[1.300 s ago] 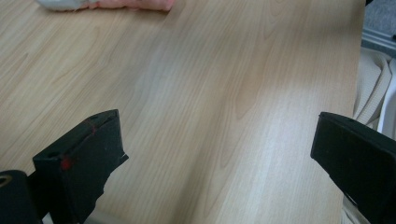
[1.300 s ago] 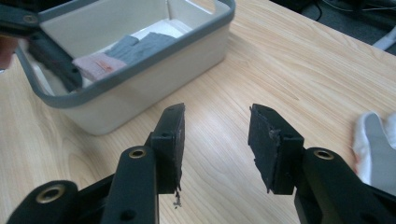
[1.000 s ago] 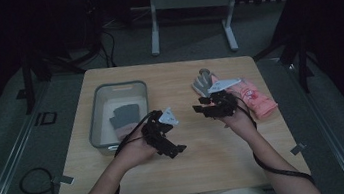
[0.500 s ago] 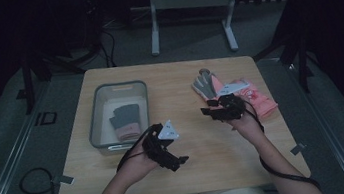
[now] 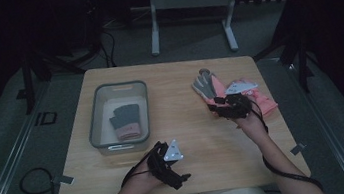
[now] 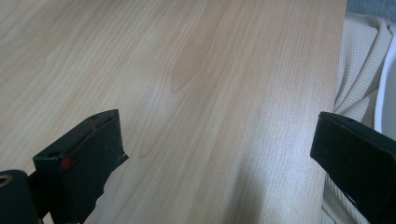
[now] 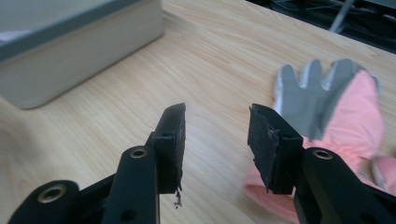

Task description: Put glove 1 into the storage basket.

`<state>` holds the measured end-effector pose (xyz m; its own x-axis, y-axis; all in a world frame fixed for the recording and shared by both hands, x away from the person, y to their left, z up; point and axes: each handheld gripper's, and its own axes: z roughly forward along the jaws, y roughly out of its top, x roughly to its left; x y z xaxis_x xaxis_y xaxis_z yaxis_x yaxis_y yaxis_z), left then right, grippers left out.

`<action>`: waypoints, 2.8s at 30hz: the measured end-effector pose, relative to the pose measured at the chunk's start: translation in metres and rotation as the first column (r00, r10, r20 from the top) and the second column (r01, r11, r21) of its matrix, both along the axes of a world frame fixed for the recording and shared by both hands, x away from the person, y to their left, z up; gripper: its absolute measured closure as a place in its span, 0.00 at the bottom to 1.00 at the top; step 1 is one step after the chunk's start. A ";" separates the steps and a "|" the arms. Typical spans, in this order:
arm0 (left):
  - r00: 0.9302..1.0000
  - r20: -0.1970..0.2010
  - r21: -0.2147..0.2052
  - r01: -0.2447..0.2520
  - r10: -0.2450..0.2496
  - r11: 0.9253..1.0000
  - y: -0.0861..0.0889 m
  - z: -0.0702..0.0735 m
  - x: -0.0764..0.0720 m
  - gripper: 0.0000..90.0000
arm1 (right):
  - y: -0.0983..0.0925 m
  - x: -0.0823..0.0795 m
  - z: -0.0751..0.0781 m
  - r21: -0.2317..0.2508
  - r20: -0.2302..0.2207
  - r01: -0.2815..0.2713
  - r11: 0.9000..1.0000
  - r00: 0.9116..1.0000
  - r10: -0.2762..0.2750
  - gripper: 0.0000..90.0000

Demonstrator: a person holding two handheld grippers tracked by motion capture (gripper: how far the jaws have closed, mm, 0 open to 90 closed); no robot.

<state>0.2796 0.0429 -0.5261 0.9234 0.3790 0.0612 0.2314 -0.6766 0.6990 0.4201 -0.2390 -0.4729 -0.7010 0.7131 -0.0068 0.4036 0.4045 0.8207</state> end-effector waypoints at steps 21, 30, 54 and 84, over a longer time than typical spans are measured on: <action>0.996 0.023 -0.108 -0.081 0.084 0.991 0.012 -0.027 -0.009 0.02 | -0.001 0.088 -0.013 -0.095 -0.051 0.111 0.989 0.992 -0.116 0.70; 0.995 0.015 -0.152 -0.095 0.098 0.984 0.016 -0.029 -0.008 0.02 | 0.008 0.109 -0.038 -0.154 -0.085 0.146 0.977 0.983 -0.160 0.68; 0.996 0.027 -0.182 -0.081 0.087 0.980 0.023 -0.030 -0.010 0.02 | 0.012 0.090 -0.019 -0.102 -0.082 0.293 0.951 0.950 -0.301 0.99; 0.996 0.063 -0.217 -0.054 0.069 0.975 0.020 -0.023 -0.016 0.02 | 0.048 -0.078 -0.008 0.027 -0.100 0.447 0.894 0.891 -0.443 0.99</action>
